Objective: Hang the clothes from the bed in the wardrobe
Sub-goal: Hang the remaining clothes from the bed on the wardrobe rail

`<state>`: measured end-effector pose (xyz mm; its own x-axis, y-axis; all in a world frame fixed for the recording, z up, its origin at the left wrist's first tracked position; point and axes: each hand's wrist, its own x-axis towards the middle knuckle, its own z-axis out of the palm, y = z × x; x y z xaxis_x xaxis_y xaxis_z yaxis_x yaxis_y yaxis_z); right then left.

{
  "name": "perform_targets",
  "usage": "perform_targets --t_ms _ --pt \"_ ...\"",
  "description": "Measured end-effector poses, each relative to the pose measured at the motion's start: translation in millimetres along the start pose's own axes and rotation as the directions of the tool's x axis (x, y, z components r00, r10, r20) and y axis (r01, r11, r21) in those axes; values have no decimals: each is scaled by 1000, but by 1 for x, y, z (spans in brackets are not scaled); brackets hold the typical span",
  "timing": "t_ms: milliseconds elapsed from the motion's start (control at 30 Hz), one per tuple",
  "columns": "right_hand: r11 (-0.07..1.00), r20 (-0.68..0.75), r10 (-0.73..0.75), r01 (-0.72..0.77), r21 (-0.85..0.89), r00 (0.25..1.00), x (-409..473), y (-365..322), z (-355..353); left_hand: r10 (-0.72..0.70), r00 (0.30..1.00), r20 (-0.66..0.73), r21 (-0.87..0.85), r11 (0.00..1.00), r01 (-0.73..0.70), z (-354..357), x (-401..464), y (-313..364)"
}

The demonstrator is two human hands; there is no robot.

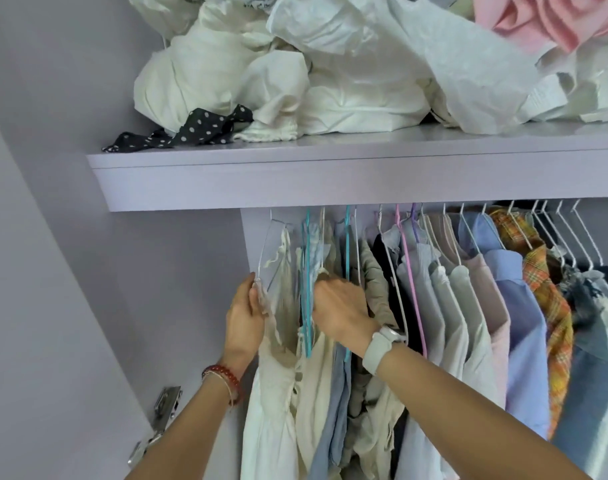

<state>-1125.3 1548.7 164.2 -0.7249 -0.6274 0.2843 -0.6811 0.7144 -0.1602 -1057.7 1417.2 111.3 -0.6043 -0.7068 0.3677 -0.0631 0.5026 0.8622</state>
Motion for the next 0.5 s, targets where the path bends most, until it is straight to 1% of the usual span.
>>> perform_targets --t_ms 67,167,267,400,500 --pt "992 6 -85 84 92 996 5 -12 5 -80 994 -75 -6 997 80 -11 5 -4" --pt "945 7 -175 166 281 984 15 -30 16 -72 988 -135 12 997 74 -23 6 -8" --pt "888 -9 -236 220 403 972 25 -44 26 -82 984 -160 2 997 83 -38 10 -10" --pt "839 15 -292 249 484 956 35 -59 35 -138 981 -135 -10 990 138 -57 18 -11" --pt "830 4 -273 233 506 962 31 -56 37 -185 978 -96 15 982 187 -65 24 -5"
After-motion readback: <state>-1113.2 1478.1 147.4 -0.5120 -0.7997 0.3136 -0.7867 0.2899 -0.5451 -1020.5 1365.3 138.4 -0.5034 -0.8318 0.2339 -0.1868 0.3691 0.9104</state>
